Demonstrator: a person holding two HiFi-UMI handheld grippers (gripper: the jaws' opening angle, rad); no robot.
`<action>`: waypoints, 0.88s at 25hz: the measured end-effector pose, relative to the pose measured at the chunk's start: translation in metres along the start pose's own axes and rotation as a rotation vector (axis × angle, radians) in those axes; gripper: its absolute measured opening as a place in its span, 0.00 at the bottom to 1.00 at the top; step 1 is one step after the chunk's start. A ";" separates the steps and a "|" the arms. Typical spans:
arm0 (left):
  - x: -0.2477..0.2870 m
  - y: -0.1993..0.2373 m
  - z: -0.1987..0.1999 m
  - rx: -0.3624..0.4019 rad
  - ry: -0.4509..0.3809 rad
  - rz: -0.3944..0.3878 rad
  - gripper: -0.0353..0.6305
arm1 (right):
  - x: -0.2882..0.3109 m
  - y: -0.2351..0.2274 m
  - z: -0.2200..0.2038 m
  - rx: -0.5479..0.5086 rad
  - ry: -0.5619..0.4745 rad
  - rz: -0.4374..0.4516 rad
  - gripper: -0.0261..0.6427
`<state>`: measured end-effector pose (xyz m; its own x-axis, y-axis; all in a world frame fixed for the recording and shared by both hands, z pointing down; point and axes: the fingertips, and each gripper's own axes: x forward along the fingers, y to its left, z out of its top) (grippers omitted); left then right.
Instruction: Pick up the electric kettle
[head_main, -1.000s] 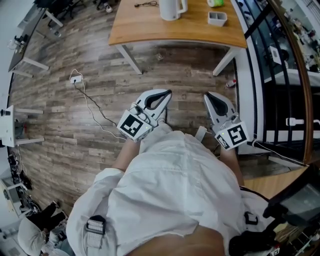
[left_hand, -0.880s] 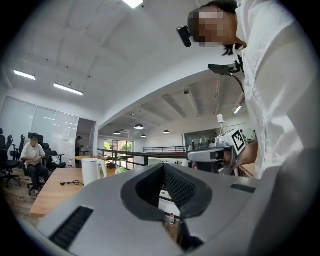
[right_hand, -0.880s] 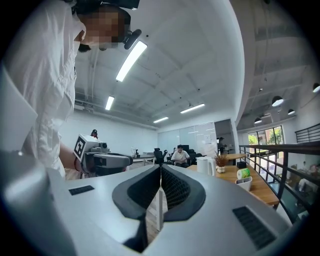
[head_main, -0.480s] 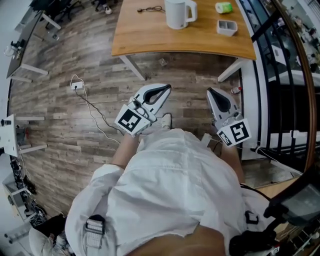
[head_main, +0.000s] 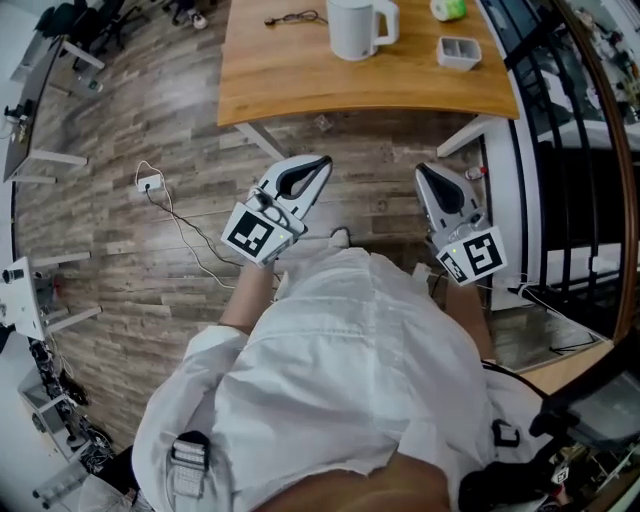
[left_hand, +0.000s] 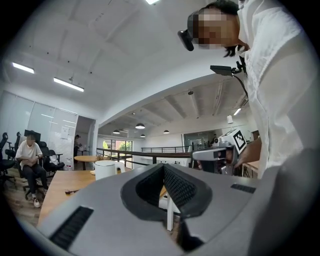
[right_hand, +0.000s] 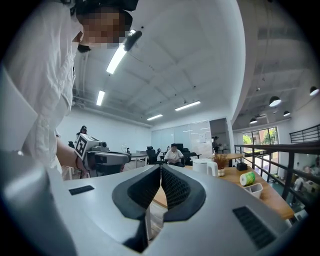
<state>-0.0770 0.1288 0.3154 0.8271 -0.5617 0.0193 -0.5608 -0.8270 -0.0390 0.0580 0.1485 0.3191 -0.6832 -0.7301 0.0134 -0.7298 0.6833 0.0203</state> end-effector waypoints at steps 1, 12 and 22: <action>0.000 0.008 0.000 -0.002 -0.001 -0.002 0.06 | 0.006 -0.002 0.000 0.001 0.002 -0.006 0.06; 0.006 0.070 -0.009 -0.012 -0.002 -0.047 0.06 | 0.060 -0.019 -0.004 0.012 0.018 -0.065 0.06; 0.016 0.082 -0.014 -0.044 -0.026 -0.078 0.06 | 0.075 -0.027 -0.009 0.016 0.052 -0.073 0.06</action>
<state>-0.1101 0.0521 0.3270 0.8687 -0.4954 -0.0056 -0.4953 -0.8687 0.0057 0.0268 0.0749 0.3286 -0.6264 -0.7769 0.0643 -0.7782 0.6280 0.0074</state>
